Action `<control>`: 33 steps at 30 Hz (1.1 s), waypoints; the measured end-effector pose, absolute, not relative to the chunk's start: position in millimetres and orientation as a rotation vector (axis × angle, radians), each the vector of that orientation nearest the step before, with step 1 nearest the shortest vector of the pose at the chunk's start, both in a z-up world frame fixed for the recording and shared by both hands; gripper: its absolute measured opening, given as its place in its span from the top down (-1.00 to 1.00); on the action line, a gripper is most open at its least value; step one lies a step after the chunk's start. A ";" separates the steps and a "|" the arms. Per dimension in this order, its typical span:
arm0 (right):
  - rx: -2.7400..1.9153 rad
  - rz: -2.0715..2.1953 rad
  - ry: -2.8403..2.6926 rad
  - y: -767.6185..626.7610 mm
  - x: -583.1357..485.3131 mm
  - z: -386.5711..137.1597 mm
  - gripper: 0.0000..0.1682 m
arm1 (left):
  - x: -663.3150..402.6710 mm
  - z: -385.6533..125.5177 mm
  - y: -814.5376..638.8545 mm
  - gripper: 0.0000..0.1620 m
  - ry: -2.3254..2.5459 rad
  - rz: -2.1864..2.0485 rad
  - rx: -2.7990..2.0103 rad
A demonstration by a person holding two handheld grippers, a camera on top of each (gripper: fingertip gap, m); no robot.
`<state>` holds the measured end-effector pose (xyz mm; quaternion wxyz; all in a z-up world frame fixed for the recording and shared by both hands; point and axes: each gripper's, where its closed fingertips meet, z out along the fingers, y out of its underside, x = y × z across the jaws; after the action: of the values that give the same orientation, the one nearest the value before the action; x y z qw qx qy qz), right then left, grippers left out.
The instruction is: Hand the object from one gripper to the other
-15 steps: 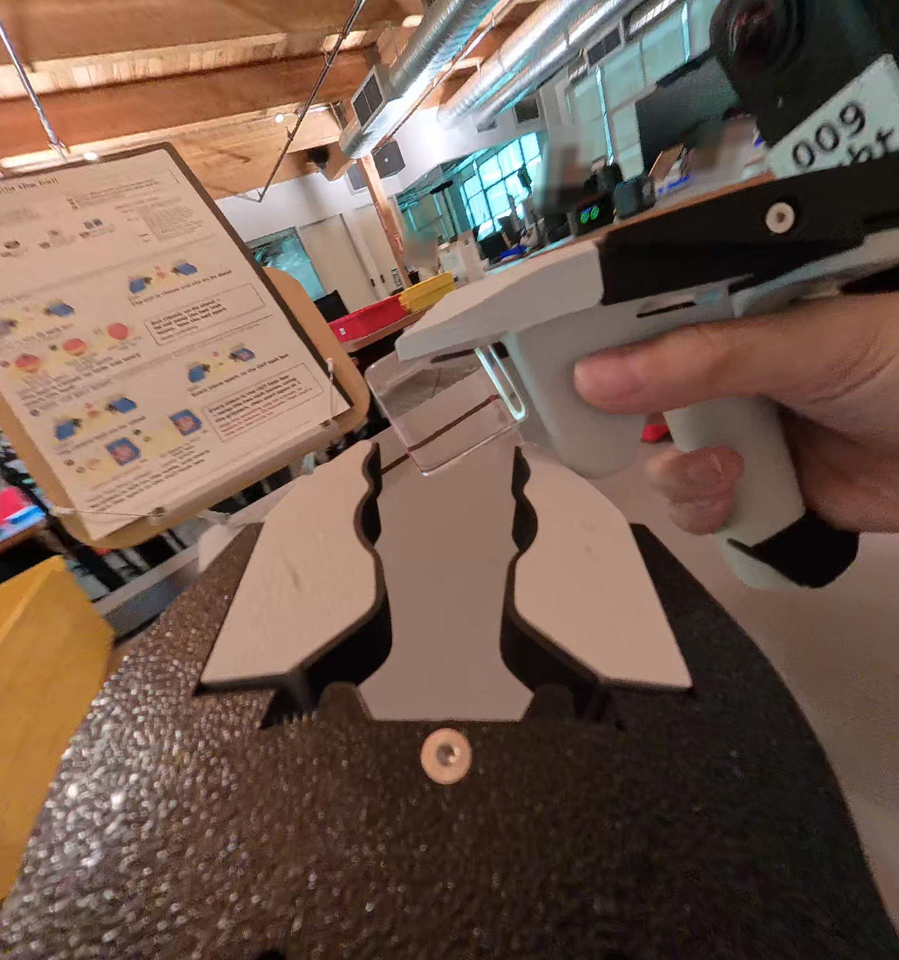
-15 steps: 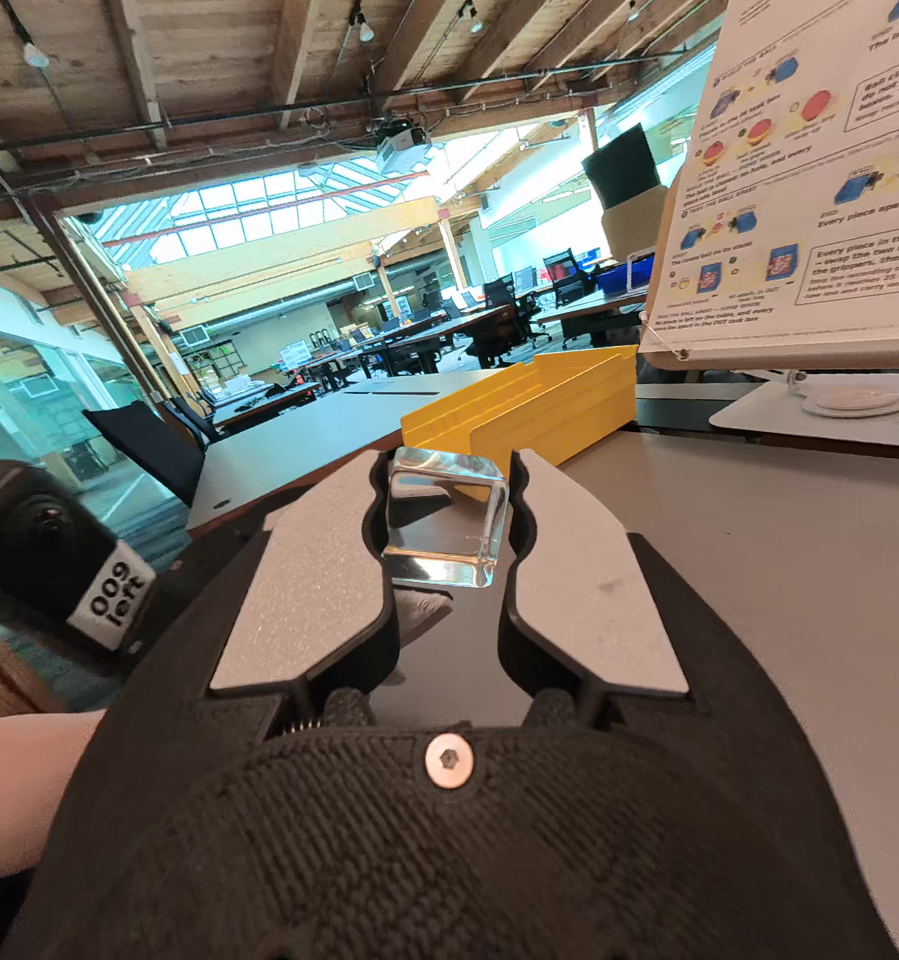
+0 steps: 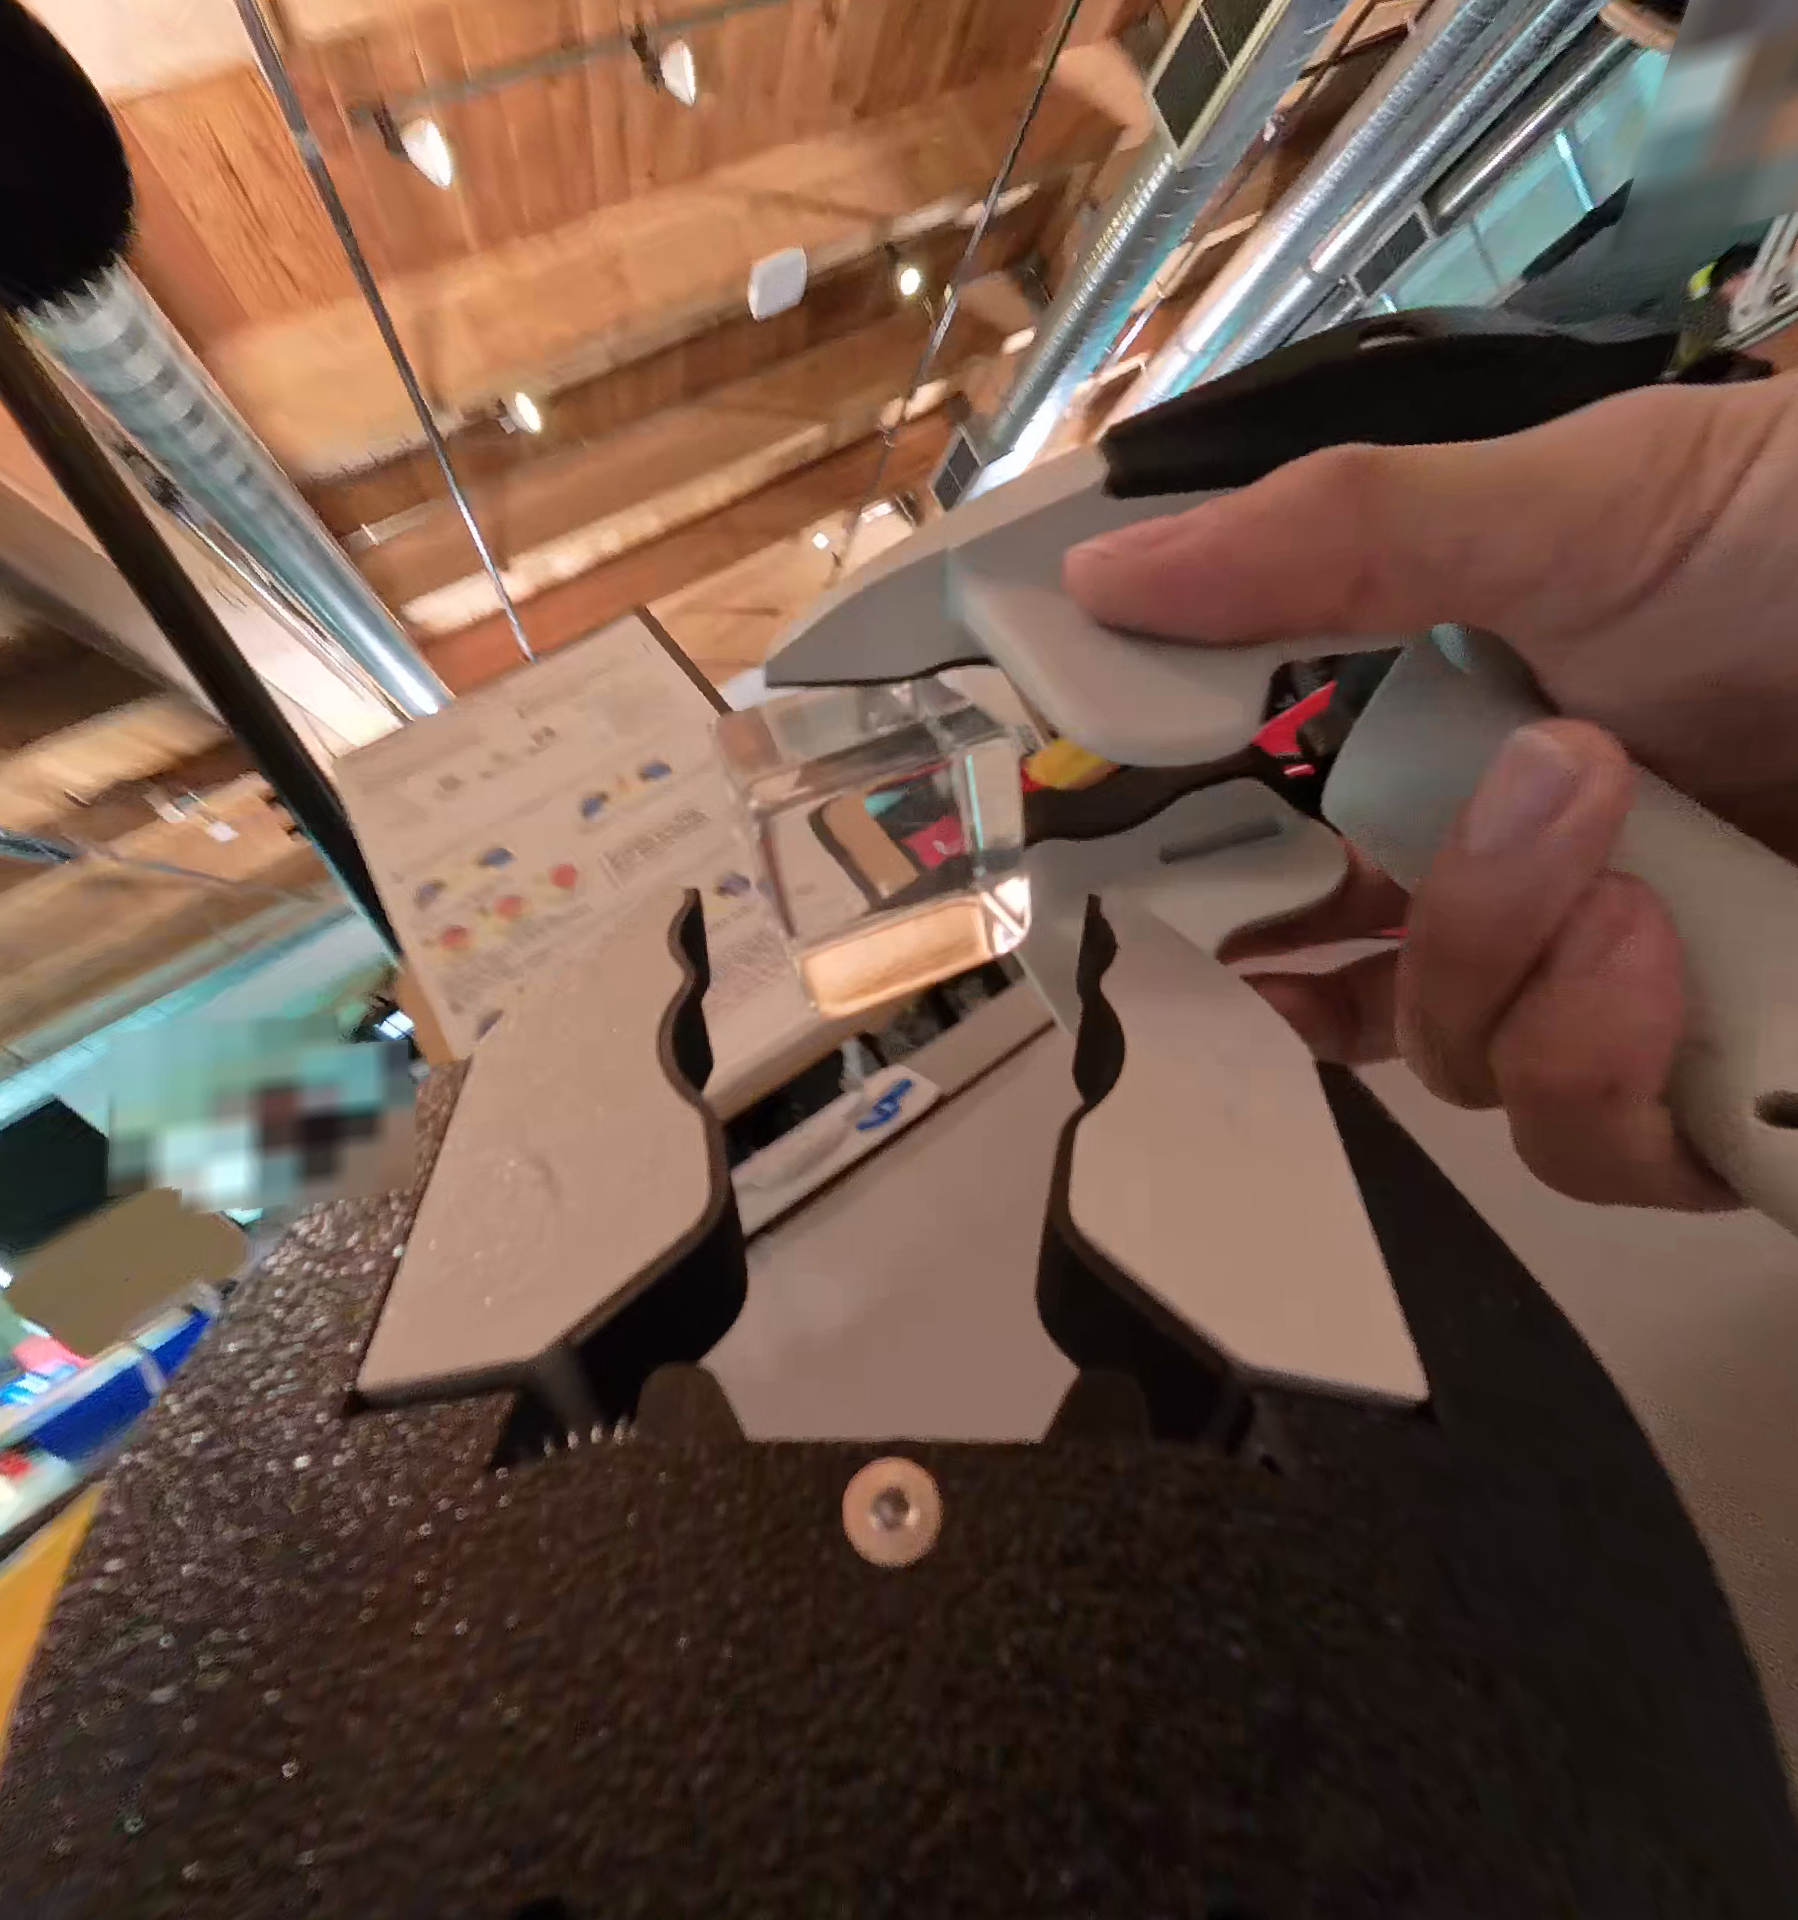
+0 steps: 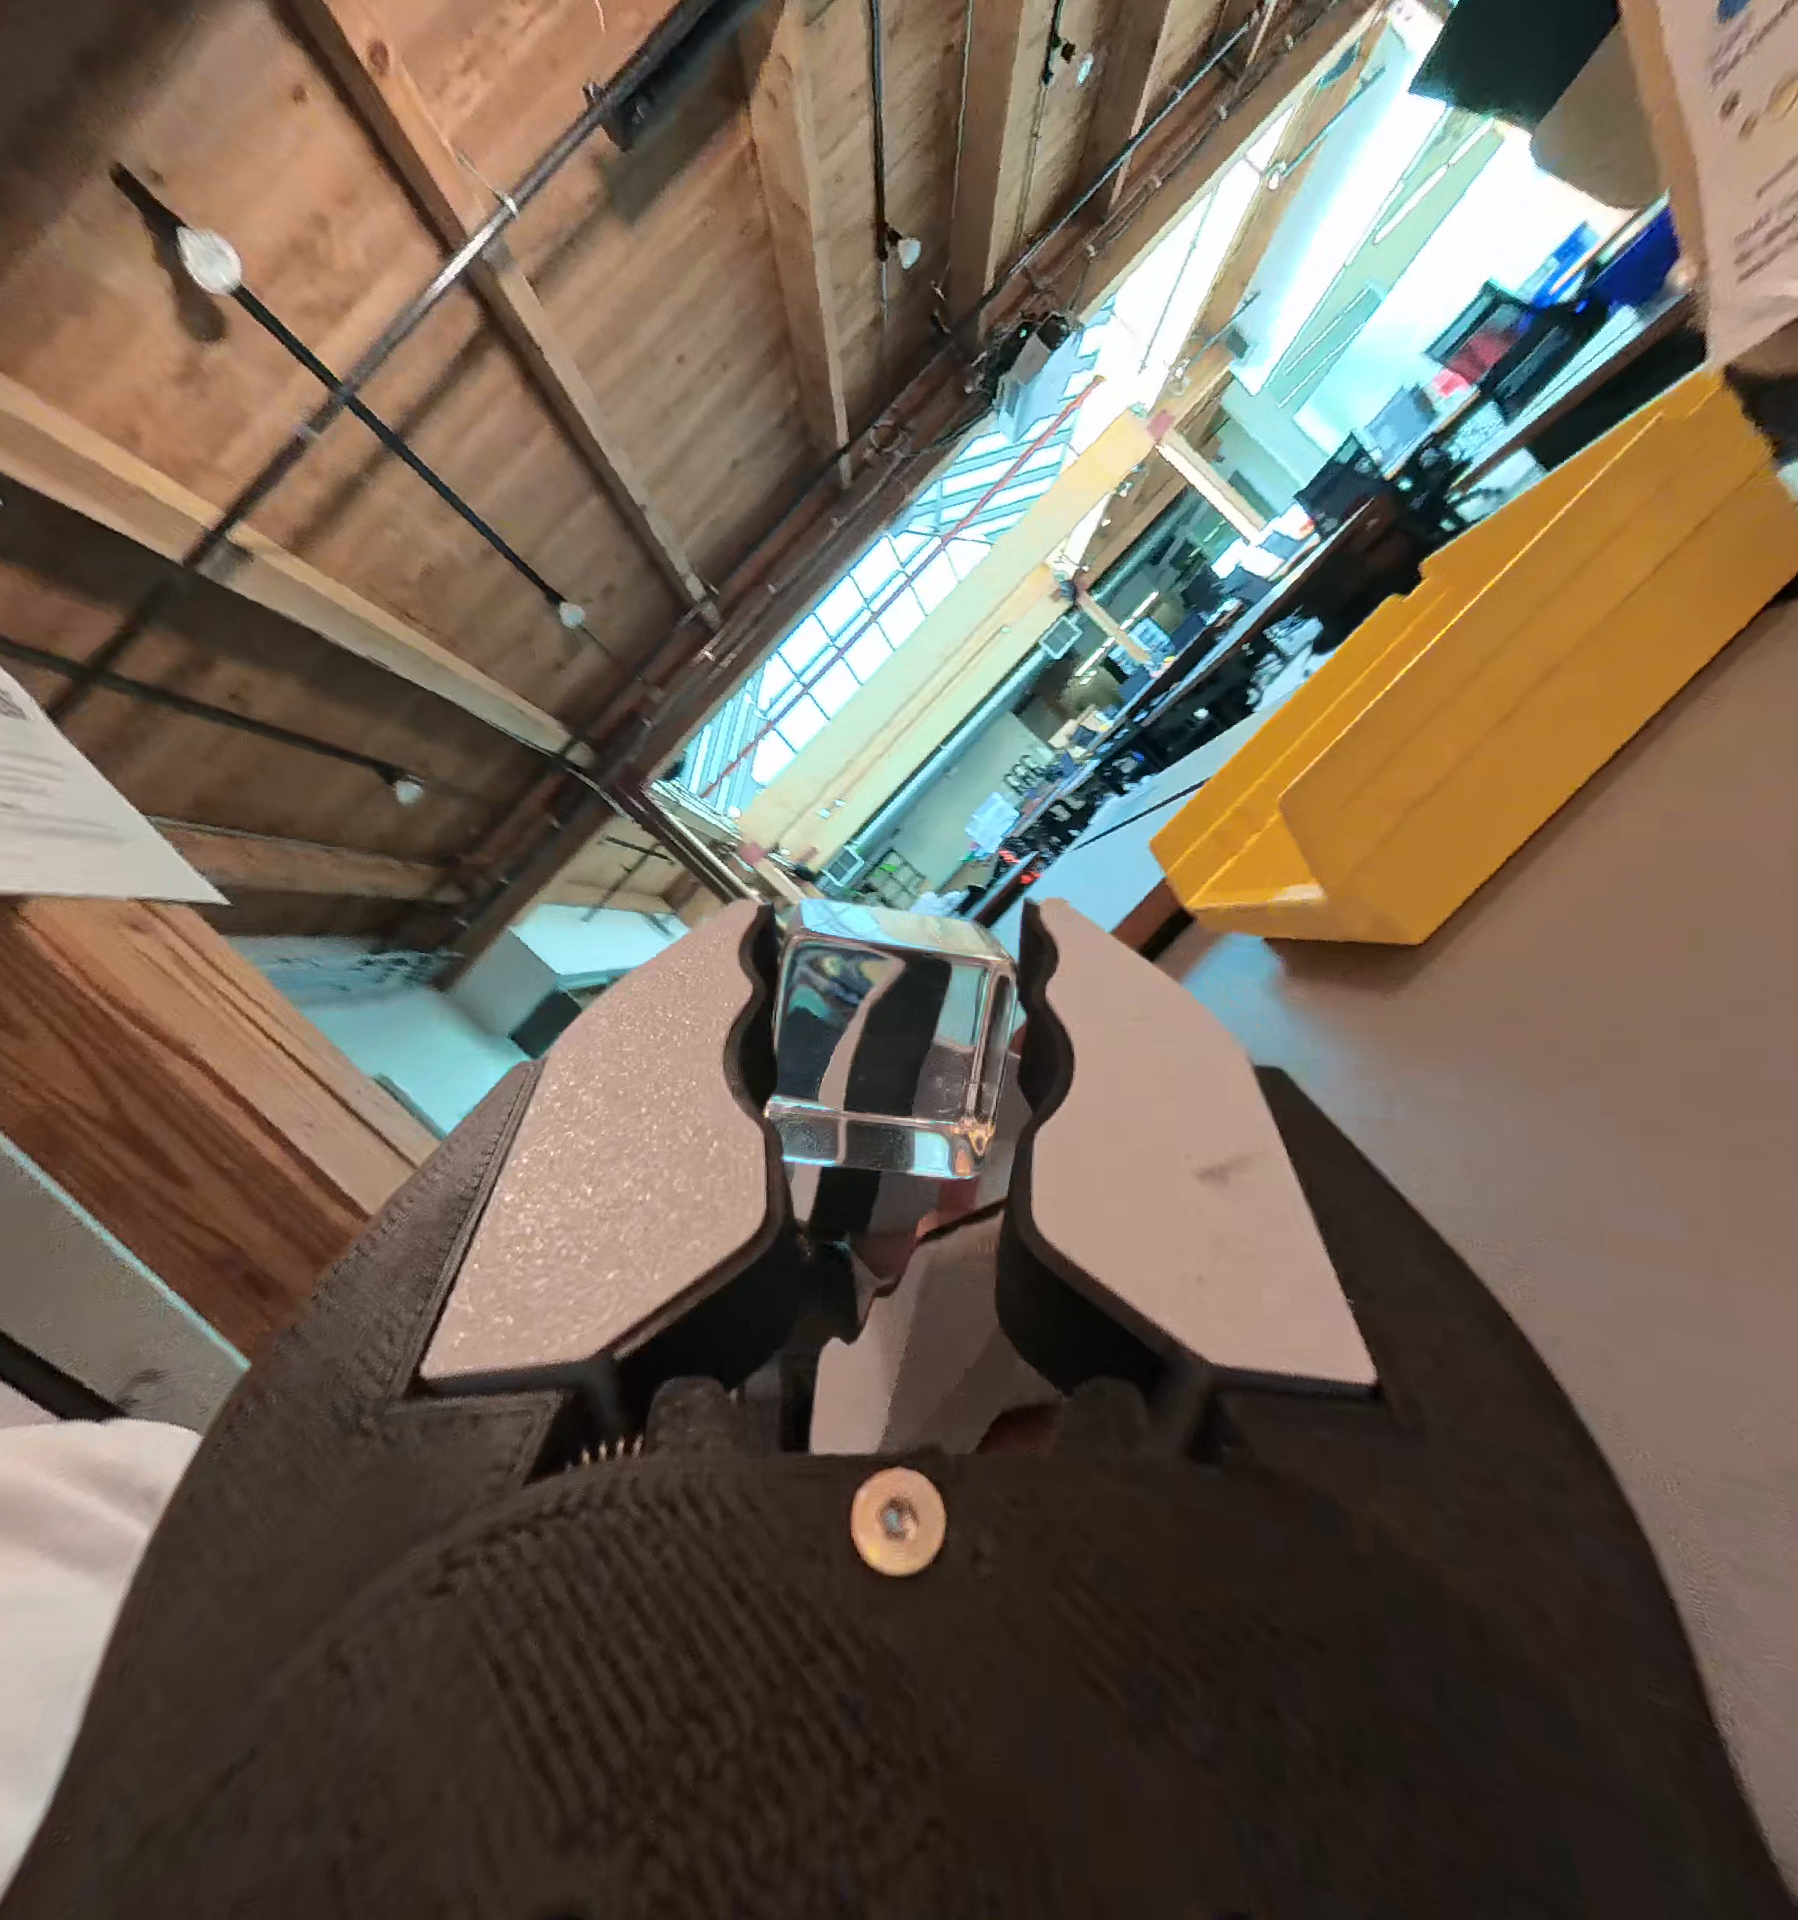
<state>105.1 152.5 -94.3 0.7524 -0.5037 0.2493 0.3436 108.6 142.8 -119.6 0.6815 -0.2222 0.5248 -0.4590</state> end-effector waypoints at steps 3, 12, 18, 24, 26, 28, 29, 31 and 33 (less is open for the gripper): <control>-1.047 0.829 0.559 156.4 97.8 -92.3 0.47 | 100.9 -114.0 142.7 0.31 1.122 -0.933 -0.427; -1.065 0.765 0.538 153.3 103.7 -90.6 0.46 | 106.9 -112.6 145.4 0.42 1.239 -0.990 -0.491; -1.352 0.694 0.262 144.6 93.2 -95.9 0.11 | 98.5 -114.6 126.7 0.43 1.588 -1.508 -0.466; -1.505 0.501 -0.016 133.2 77.4 -105.1 0.11 | 65.7 -122.9 126.3 0.42 1.896 -1.947 -0.393; -1.496 0.447 -0.085 133.4 70.2 -102.7 0.15 | 57.5 -129.9 124.3 0.42 1.981 -1.990 -0.362; -1.517 0.440 -0.161 133.4 59.2 -105.4 0.20 | 53.0 -135.2 121.1 0.42 2.037 -2.015 -0.349; -1.535 0.436 -0.193 133.5 54.6 -108.3 0.23 | 50.6 -138.7 118.7 0.42 2.071 -2.021 -0.341; -1.553 0.438 -0.250 133.0 45.6 -111.5 0.24 | 47.3 -145.5 114.2 0.42 2.129 -2.013 -0.328; -1.584 0.433 -0.273 133.6 41.4 -115.5 0.24 | 46.3 -148.9 110.7 0.42 2.148 -2.009 -0.321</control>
<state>41.4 133.6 -115.5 0.6732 -0.7037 -0.1215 0.1922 46.3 110.7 -148.9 0.0911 -0.1080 0.7230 -0.6762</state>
